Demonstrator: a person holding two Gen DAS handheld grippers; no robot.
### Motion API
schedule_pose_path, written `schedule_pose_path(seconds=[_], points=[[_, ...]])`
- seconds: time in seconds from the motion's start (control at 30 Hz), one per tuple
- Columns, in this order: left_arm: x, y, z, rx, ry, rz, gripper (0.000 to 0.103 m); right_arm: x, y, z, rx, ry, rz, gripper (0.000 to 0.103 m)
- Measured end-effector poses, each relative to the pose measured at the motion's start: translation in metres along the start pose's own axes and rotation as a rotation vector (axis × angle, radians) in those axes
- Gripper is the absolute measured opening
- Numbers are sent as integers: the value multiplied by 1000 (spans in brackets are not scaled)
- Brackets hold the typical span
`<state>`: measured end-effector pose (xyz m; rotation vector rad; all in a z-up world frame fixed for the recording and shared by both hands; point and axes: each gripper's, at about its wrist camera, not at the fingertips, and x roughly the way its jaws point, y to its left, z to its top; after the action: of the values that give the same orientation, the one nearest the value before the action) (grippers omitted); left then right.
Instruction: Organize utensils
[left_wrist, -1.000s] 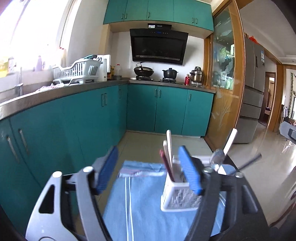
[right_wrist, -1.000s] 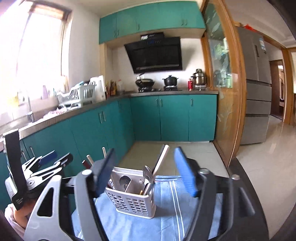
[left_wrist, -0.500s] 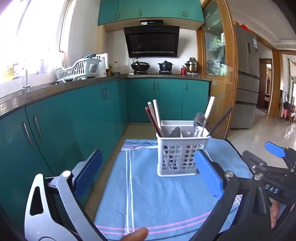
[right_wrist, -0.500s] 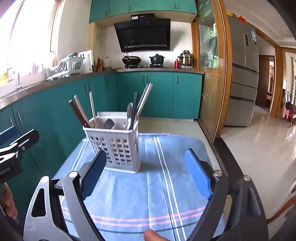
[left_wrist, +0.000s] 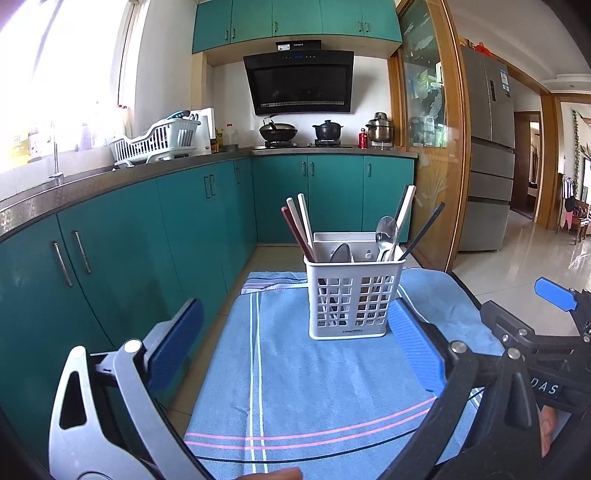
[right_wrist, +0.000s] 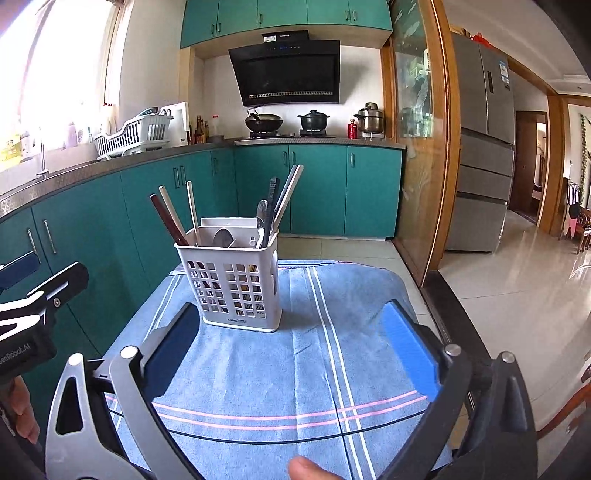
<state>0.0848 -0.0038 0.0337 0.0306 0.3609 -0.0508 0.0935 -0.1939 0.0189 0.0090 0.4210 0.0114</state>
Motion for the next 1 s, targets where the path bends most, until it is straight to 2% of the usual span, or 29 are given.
schedule_pose_path(seconds=[1.0], points=[[-1,4,-4,-17,20,2,99,-1,-1,-1,-10,4,1,100]])
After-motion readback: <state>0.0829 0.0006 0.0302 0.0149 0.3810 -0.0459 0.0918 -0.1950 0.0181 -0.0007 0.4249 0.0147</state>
